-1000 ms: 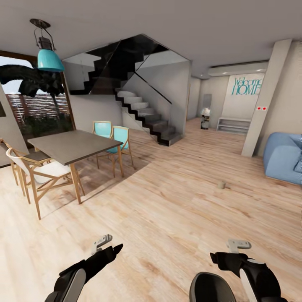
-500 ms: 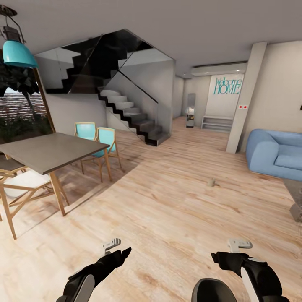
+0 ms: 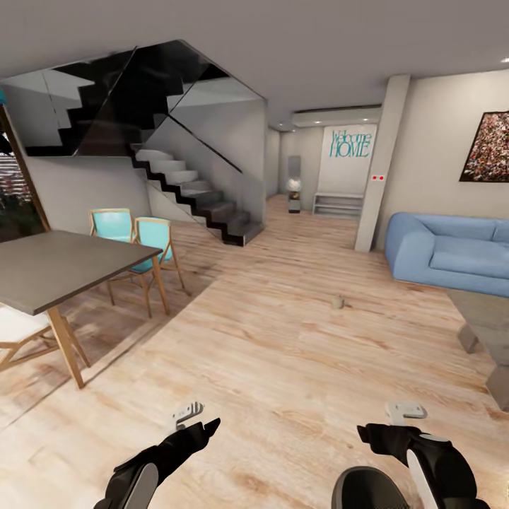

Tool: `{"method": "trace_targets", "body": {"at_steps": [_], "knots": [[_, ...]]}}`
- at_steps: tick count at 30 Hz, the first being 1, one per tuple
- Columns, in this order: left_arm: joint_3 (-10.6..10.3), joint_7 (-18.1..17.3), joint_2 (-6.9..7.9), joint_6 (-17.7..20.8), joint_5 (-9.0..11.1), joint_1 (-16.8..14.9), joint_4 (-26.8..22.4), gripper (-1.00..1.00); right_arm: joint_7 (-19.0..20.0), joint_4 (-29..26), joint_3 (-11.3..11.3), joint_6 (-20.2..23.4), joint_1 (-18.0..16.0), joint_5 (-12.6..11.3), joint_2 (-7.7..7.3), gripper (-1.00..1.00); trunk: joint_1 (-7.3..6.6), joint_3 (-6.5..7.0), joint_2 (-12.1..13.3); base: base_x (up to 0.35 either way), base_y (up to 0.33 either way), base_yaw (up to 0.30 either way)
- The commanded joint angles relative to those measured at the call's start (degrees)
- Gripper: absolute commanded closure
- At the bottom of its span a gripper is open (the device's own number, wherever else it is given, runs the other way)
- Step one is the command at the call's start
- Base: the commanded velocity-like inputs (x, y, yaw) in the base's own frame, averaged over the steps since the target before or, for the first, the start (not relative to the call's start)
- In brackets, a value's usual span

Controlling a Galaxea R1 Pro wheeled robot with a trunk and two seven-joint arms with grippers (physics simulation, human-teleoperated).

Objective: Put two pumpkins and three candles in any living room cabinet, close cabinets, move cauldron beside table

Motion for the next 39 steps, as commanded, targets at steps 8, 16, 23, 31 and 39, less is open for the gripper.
{"method": "trace_targets", "body": {"at_steps": [8,16,23,31,39], "knots": [[0.1,-0.2,0.03,0.3,0.1,0.0,0.0,-1.0,0.0,-0.1,-0.1,0.3,-0.1,-0.1,0.0,-1.0,0.01,-0.23,0.0,0.096,0.322,-0.258],[0.0,-0.2,0.11,0.2,0.1,0.0,0.3,-1.0,0.0,-0.1,-0.4,0.3,-0.1,-0.2,-0.04,-1.0,0.01,-0.39,0.0,0.158,0.315,-0.258],[0.0,-0.2,0.09,0.2,0.2,0.0,0.4,-1.0,0.0,-0.1,-0.6,0.3,-0.2,-0.2,-0.08,-1.0,0.01,-0.54,0.0,0.18,0.307,-0.258],[-0.2,0.0,-0.29,0.1,-0.1,0.0,0.5,-1.0,0.0,-0.1,-1.5,0.3,-0.3,-0.1,-0.08,-1.0,0.01,-0.7,0.0,0.208,0.273,-0.258],[-1.4,0.0,-0.34,0.1,-0.2,0.0,0.6,-1.0,0.0,-0.1,-1.6,0.3,-0.3,-0.1,-0.08,-1.0,0.01,-0.87,0.0,0.249,0.204,-0.258]]}}
